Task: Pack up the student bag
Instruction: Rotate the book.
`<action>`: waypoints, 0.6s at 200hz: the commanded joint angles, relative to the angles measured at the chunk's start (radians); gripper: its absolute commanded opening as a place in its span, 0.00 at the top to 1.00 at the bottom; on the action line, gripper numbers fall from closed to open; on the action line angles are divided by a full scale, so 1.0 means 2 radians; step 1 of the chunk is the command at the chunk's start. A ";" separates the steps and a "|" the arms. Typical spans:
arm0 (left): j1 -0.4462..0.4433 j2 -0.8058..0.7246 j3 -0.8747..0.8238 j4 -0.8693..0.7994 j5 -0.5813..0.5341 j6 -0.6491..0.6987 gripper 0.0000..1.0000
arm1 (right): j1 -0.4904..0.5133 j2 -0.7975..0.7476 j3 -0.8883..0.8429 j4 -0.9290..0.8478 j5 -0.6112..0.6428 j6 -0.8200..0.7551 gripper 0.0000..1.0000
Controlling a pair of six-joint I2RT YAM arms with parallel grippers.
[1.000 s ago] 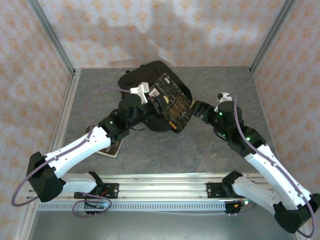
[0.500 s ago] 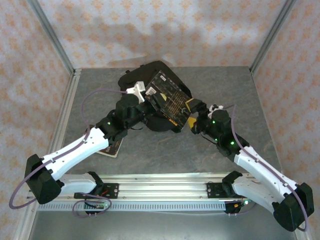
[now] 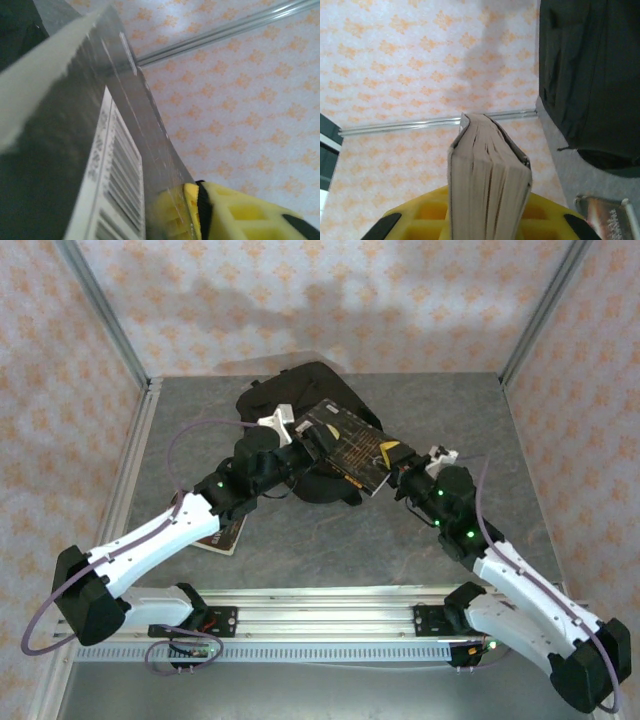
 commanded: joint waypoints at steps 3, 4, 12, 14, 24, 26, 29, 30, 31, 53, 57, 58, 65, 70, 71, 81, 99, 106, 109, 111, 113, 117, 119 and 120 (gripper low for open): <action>0.008 -0.015 0.014 0.018 0.008 -0.004 0.48 | -0.001 -0.026 -0.010 -0.015 0.036 -0.024 0.98; 0.008 -0.015 0.013 0.019 0.007 -0.005 0.48 | -0.001 -0.028 -0.010 -0.016 0.036 -0.025 0.98; 0.010 -0.020 0.007 0.019 0.005 -0.009 0.47 | -0.001 -0.034 -0.011 -0.019 0.040 -0.033 0.99; 0.012 -0.021 0.006 0.019 0.004 -0.011 0.47 | -0.001 -0.035 -0.011 -0.020 0.040 -0.035 0.99; 0.013 -0.026 -0.001 0.023 -0.001 -0.021 0.46 | -0.001 -0.041 -0.010 -0.025 0.043 -0.045 0.99; 0.014 -0.027 -0.003 0.024 -0.002 -0.023 0.46 | -0.001 -0.042 -0.010 -0.026 0.044 -0.047 0.99; 0.014 -0.028 -0.005 0.026 -0.003 -0.026 0.47 | -0.001 -0.043 -0.010 -0.028 0.044 -0.048 0.99; 0.014 -0.028 -0.006 0.027 -0.003 -0.026 0.47 | -0.001 -0.044 -0.010 -0.028 0.045 -0.048 0.99; 0.014 -0.029 -0.006 0.027 -0.003 -0.027 0.47 | -0.001 -0.045 -0.011 -0.028 0.045 -0.048 0.99; 0.016 -0.025 -0.013 0.040 0.002 -0.044 0.57 | -0.001 -0.048 -0.020 -0.015 0.045 -0.047 0.99; 0.016 -0.023 -0.015 0.044 0.004 -0.048 0.62 | -0.001 -0.048 -0.021 -0.014 0.045 -0.048 0.99; 0.016 -0.022 -0.015 0.045 0.005 -0.048 0.63 | -0.001 -0.048 -0.021 -0.014 0.045 -0.048 0.99; 0.016 -0.020 -0.018 0.052 0.008 -0.056 0.73 | -0.001 -0.048 -0.021 -0.016 0.046 -0.050 0.99; 0.016 -0.019 -0.021 0.058 0.007 -0.061 0.80 | -0.001 -0.048 -0.021 -0.017 0.046 -0.050 0.99; 0.016 -0.019 -0.021 0.059 0.007 -0.062 0.81 | -0.001 -0.048 -0.021 -0.017 0.046 -0.050 0.99; 0.015 -0.018 -0.027 0.067 0.005 -0.068 0.92 | 0.000 -0.048 -0.022 -0.015 0.047 -0.051 0.96; 0.016 -0.020 -0.030 0.065 0.000 -0.064 1.00 | 0.000 -0.046 -0.026 0.002 0.043 -0.050 0.82; 0.016 -0.021 -0.031 0.065 -0.002 -0.063 1.00 | 0.000 -0.046 -0.027 0.006 0.041 -0.049 0.70; 0.016 -0.022 -0.032 0.067 -0.003 -0.062 1.00 | 0.001 -0.046 -0.028 0.011 0.041 -0.047 0.63; 0.016 -0.022 -0.033 0.068 -0.003 -0.061 1.00 | 0.001 -0.046 -0.029 0.014 0.040 -0.047 0.59; 0.016 -0.023 -0.033 0.069 -0.003 -0.060 1.00 | 0.000 -0.046 -0.030 0.016 0.039 -0.046 0.56; 0.016 -0.024 -0.034 0.069 -0.004 -0.058 1.00 | 0.001 -0.046 -0.032 0.022 0.038 -0.044 0.51; 0.016 -0.024 -0.033 0.069 -0.005 -0.056 1.00 | 0.000 -0.046 -0.033 0.026 0.037 -0.042 0.49; 0.016 -0.025 -0.034 0.068 -0.005 -0.056 1.00 | 0.001 -0.046 -0.033 0.028 0.037 -0.042 0.49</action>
